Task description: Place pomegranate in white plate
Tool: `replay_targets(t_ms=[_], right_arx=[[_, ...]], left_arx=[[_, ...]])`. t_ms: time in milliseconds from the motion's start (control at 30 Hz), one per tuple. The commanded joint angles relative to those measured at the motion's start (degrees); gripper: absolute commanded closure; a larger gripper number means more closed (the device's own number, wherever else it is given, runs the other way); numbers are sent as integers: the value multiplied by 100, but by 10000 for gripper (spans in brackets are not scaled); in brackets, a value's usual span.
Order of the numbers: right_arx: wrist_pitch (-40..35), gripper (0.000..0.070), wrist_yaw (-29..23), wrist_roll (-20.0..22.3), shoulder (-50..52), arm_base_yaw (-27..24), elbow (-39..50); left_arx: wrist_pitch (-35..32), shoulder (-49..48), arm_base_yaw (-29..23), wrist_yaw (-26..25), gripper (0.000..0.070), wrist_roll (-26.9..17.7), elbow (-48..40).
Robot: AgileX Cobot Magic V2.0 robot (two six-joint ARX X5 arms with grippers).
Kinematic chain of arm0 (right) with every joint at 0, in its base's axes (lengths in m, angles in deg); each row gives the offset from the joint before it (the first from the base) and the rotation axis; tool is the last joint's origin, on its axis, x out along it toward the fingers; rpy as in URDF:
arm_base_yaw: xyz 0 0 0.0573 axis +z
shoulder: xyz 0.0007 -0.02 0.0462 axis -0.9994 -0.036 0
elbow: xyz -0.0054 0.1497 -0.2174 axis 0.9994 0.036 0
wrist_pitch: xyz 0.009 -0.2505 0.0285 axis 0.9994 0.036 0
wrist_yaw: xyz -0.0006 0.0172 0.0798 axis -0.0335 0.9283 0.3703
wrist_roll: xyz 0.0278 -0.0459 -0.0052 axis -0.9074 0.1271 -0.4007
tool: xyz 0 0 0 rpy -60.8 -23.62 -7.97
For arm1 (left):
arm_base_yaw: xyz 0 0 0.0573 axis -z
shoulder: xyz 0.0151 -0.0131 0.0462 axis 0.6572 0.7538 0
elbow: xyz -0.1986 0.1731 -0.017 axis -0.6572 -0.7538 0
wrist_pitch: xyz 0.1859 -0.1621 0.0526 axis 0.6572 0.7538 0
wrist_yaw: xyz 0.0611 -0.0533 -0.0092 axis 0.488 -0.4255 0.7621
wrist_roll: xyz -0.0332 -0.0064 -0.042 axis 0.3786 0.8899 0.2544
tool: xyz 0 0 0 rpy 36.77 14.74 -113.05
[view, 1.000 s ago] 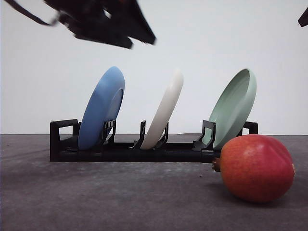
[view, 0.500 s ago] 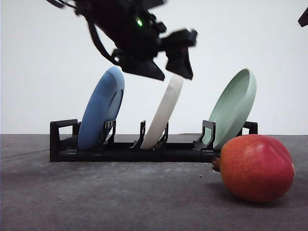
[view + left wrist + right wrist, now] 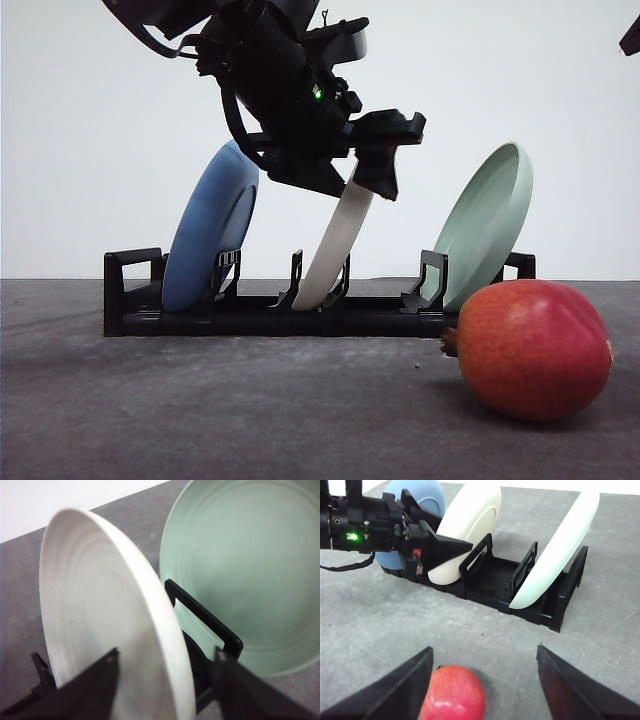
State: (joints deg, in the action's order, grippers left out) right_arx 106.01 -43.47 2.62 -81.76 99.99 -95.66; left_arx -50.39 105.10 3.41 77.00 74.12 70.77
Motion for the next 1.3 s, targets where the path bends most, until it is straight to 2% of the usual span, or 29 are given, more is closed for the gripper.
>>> replay_targets(t_ms=[0, 67, 167, 267, 333, 667, 900, 1167, 1267], right_arx=[[-82, 285, 2, 17, -12, 24, -81], [-83, 285, 2, 19, -12, 24, -81], [-83, 285, 0, 17, -12, 24, -81], [-83, 285, 0, 17, -12, 24, -81], [-83, 285, 0, 17, -12, 24, -81], [-83, 285, 0, 17, -12, 24, -81], [-82, 285, 2, 17, -12, 24, -81], [-81, 285, 2, 17, -12, 24, -81], [-83, 285, 2, 17, -12, 24, -81]], left_arx=[[13, 102, 59, -4, 534, 98, 129], [114, 91, 59, -4, 565, 229, 138], [256, 36, 59, -5, 570, 432, 145], [379, -73, 59, -6, 659, 597, 145], [423, -136, 59, -7, 688, 641, 146], [476, -475, 59, -9, 689, 1081, 147], [565, -826, 59, -9, 689, 1223, 147], [1130, -1563, 169, -33, 689, 1371, 147], [1509, -1925, 261, -263, 689, 1498, 147]])
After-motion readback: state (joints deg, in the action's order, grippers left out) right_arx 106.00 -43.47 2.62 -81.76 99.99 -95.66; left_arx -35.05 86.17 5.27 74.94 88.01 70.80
